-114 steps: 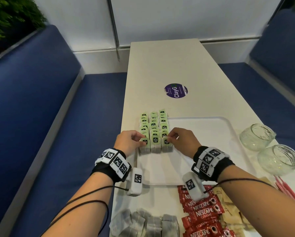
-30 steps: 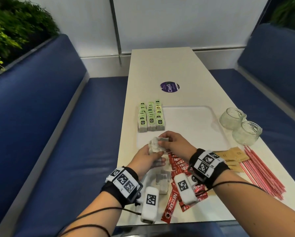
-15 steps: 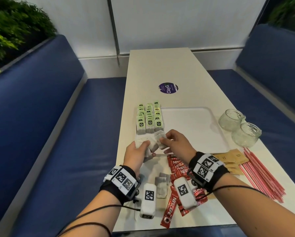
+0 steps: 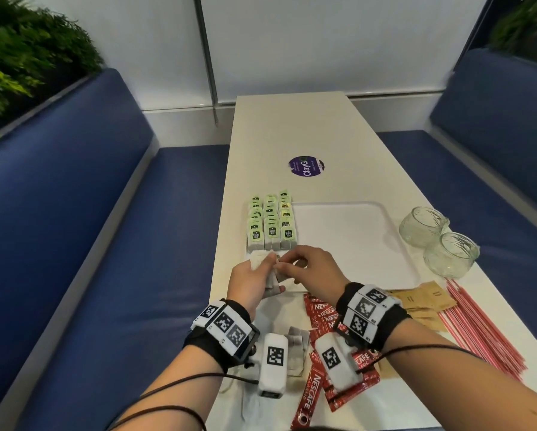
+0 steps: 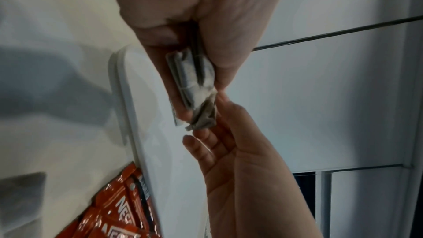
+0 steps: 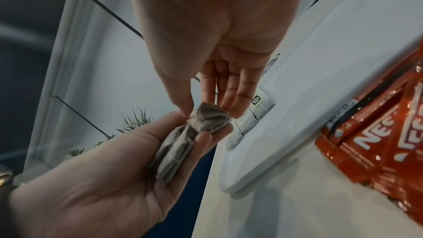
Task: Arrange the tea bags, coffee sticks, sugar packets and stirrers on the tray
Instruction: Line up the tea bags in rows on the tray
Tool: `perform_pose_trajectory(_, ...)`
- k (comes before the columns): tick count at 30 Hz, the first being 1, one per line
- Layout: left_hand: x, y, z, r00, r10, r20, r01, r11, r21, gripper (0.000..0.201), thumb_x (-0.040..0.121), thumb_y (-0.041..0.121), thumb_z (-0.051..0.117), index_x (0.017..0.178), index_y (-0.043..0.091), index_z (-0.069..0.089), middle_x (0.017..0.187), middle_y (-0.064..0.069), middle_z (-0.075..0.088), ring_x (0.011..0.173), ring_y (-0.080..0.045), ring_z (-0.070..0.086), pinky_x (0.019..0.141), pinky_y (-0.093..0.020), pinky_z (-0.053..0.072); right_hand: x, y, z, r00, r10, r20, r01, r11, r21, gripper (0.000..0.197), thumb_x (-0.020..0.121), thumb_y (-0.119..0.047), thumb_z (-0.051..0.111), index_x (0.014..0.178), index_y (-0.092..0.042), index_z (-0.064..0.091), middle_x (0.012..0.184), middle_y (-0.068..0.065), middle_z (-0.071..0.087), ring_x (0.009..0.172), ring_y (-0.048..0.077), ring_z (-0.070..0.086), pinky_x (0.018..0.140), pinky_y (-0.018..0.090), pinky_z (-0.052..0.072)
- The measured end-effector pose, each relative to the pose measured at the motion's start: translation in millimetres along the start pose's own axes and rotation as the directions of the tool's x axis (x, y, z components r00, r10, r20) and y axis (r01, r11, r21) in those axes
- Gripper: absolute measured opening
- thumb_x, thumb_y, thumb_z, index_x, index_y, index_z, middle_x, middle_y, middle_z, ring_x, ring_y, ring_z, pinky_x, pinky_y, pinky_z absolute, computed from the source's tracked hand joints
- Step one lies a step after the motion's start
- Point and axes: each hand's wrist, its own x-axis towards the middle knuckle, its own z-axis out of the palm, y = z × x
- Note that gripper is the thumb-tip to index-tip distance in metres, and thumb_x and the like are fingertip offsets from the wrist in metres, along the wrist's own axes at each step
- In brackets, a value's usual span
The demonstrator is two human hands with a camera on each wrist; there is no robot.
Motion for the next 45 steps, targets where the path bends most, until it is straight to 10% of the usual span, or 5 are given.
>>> perform_pose_trajectory(8, 18, 14, -6, 0.999, 0.027, 0.019, -0.030, 0.988, 0.154, 0.019, 0.087, 0.009, 0.071, 0.106, 0.011, 0.071, 0.092, -0.010, 0.075, 0.070, -0.015, 0.071, 0.059, -0.032, 0.060, 27, 5, -13, 0.999, 0.014, -0.052, -0.016, 1.000, -0.023, 0.023, 0.089, -0.017, 0.066, 0.112, -0.018, 0.063, 0.105, -0.002, 0.061, 0.071, 0.016, 0.063, 0.063, 0.020, 0.050)
perform_pose_trajectory(19, 63, 33, -44, 0.988, -0.034, -0.150, 0.059, 0.985, 0.161, 0.014, 0.096, 0.011, 0.057, 0.103, 0.003, 0.066, 0.095, -0.008, 0.072, 0.068, -0.018, 0.074, 0.054, -0.031, 0.060, 75, 31, 0, 0.984, 0.158, 0.081, -0.147, 0.981, -0.126, 0.005, 0.085, -0.008, 0.070, 0.083, -0.012, 0.068, 0.072, 0.006, 0.069, 0.061, 0.014, 0.064, 0.067, 0.032, 0.058)
perform_pose_trajectory(29, 91, 48, -61, 0.977, -0.024, -0.210, 0.036, 0.998, 0.055, 0.016, 0.094, 0.005, 0.052, 0.105, 0.004, 0.064, 0.101, -0.007, 0.073, 0.079, -0.025, 0.076, 0.053, -0.028, 0.056, 119, 12, 34, 0.989, 0.058, 0.136, -0.048, 0.996, -0.076, 0.006, 0.085, -0.005, 0.070, 0.084, -0.010, 0.071, 0.063, -0.012, 0.060, 0.049, -0.006, 0.055, 0.056, 0.012, 0.040)
perform_pose_trajectory(39, 98, 41, -71, 0.971, -0.023, -0.238, 0.048, 0.994, 0.101, 0.010, 0.091, 0.009, 0.065, 0.098, 0.005, 0.070, 0.094, -0.011, 0.073, 0.077, -0.023, 0.075, 0.066, -0.039, 0.059, 137, 9, 39, 0.992, 0.084, 0.090, -0.076, 0.993, -0.092, 0.018, 0.084, -0.004, 0.069, 0.075, -0.020, 0.066, 0.066, -0.007, 0.063, 0.062, 0.012, 0.059, 0.069, 0.033, 0.057)
perform_pose_trajectory(45, 87, 41, -53, 0.989, -0.002, -0.150, 0.027, 0.986, 0.167, 0.008, 0.089, 0.016, 0.071, 0.094, 0.010, 0.073, 0.081, -0.009, 0.070, 0.068, -0.022, 0.064, 0.055, -0.029, 0.058, 122, 3, 23, 0.998, 0.028, -0.048, -0.030, 0.999, -0.038, 0.014, 0.088, -0.030, 0.068, 0.098, -0.019, 0.069, 0.086, -0.012, 0.062, 0.077, -0.003, 0.055, 0.065, 0.007, 0.038)
